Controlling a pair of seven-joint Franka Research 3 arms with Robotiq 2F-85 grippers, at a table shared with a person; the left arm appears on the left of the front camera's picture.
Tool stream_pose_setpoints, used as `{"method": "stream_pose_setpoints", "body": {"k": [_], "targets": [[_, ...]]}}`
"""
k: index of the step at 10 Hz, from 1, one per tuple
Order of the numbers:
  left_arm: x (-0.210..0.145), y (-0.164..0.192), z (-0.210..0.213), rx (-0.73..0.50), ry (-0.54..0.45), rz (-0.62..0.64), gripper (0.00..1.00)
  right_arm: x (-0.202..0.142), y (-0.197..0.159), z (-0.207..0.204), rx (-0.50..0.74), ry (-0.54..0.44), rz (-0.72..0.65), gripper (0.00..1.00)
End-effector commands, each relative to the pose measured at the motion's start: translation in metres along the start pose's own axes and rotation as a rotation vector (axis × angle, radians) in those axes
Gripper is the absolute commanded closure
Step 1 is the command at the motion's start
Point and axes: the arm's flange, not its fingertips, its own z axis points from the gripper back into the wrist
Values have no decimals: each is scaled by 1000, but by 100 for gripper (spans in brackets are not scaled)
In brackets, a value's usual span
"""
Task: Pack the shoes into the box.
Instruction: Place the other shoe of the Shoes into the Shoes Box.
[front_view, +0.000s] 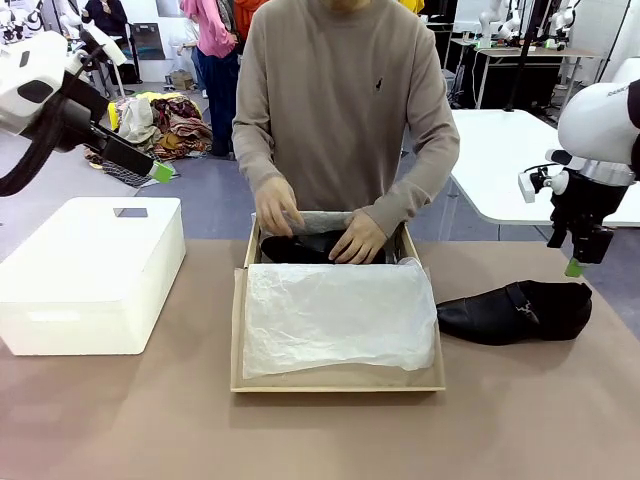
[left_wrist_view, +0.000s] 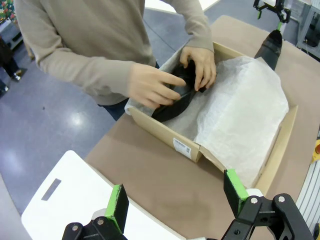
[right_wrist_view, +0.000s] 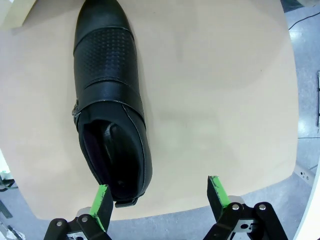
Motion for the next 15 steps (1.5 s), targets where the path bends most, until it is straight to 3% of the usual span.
{"method": "stream_pose_setpoints", "body": {"k": [1,15], "targets": [[-2,0,-1,-12,-12,-1,0,1,-1,-5,-3,-5,1,0],[-2,0,-1,-12,-12,-1,0,-9,-7,-62,-3,-88,94,0]]}}
